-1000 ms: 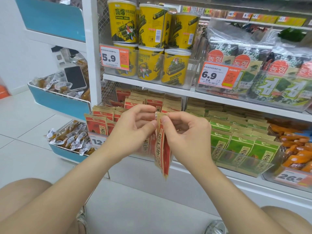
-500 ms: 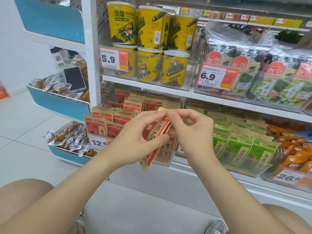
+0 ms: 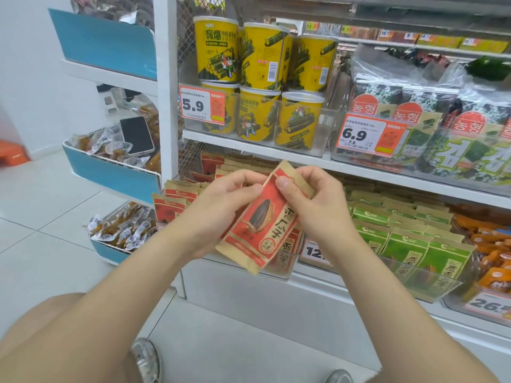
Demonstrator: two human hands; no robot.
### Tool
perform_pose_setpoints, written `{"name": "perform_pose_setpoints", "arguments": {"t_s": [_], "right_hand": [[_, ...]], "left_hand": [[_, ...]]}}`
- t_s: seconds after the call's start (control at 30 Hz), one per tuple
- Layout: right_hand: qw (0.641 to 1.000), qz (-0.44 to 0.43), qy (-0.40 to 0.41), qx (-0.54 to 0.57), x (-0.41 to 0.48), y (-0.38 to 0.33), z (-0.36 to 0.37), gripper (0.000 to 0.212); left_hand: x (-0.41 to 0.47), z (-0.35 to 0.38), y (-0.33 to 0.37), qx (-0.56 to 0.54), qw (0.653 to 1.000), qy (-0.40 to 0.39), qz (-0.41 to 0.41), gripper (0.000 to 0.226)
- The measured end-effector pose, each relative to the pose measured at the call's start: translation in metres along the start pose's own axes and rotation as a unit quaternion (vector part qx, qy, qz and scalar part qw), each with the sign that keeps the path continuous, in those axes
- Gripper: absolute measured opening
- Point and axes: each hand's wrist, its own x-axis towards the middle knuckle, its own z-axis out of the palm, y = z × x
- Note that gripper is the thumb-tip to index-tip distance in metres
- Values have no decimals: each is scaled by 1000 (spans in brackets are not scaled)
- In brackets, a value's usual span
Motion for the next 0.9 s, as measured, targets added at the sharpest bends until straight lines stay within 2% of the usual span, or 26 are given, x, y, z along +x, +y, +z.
{"name": "perform_pose_setpoints", "arguments": {"t_s": [0.07, 0.13, 0.2, 0.33, 0.43, 0.53, 0.7, 0.9], "right_hand": [[998, -23, 55, -3, 6, 2, -2, 17], [992, -69, 100, -17, 10, 1, -2, 15], [989, -102, 101, -44, 13, -2, -2, 14], [988, -95, 40, -119, 25, -1, -10, 15], [968, -163, 139, -132, 33, 5, -11, 14], [942, -218, 194, -168, 40, 16, -5, 16], [919, -273, 124, -256, 55, 41, 10, 21], [890, -229, 38, -392, 69, 50, 26, 21]], "left_hand": [[4, -6, -4, 134, 989, 6, 66, 20], [12, -13, -11, 222, 967, 34, 122, 24], [18, -18, -16, 238, 957, 71, 150, 25], [32, -22, -18, 224, 943, 163, 186, 28], [44, -30, -22, 255, 922, 237, 168, 30], [53, -39, -28, 367, 895, 231, 106, 27], [59, -38, -34, 463, 871, 157, 48, 22], [75, -35, -33, 486, 855, 179, 11, 27]]}}
